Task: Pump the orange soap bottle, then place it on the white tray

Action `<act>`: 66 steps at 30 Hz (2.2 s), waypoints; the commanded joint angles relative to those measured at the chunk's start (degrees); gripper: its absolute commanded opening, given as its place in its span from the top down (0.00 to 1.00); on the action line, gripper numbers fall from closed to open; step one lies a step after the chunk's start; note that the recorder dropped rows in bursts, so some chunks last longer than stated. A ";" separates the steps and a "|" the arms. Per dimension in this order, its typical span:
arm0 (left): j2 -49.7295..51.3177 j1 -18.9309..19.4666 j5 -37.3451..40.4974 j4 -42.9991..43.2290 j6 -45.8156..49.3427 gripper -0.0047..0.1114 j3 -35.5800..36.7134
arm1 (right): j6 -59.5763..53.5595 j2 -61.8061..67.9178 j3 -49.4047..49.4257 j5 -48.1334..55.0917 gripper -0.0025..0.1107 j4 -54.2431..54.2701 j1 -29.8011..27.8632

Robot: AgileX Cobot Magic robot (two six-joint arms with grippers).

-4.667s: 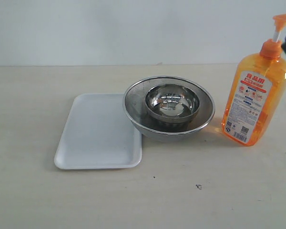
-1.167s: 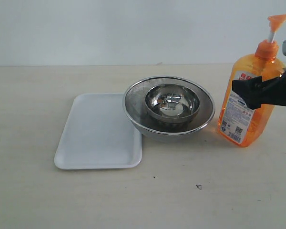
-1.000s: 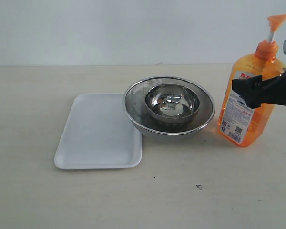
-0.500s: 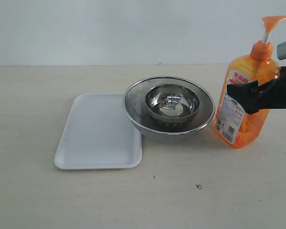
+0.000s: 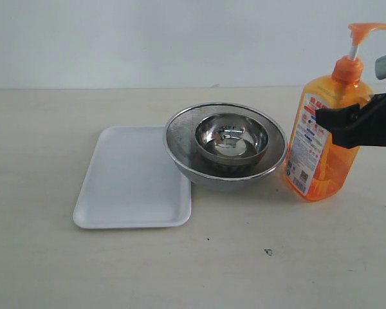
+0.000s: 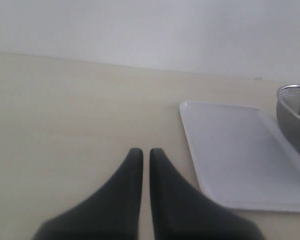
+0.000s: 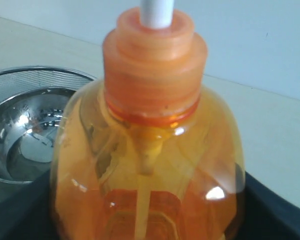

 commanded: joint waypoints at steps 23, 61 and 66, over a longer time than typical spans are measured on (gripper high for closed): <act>-0.11 0.16 -0.67 0.17 -0.28 0.92 0.21 | -20.85 -0.21 -0.44 0.10 0.98 12.51 -0.13; -0.11 0.16 -0.67 0.17 -0.28 0.92 0.21 | -89.83 3.25 -9.53 4.91 0.98 87.85 25.04; -0.11 0.16 -0.67 0.17 -0.28 0.92 0.21 | -87.60 3.25 -9.53 4.58 0.98 87.85 25.04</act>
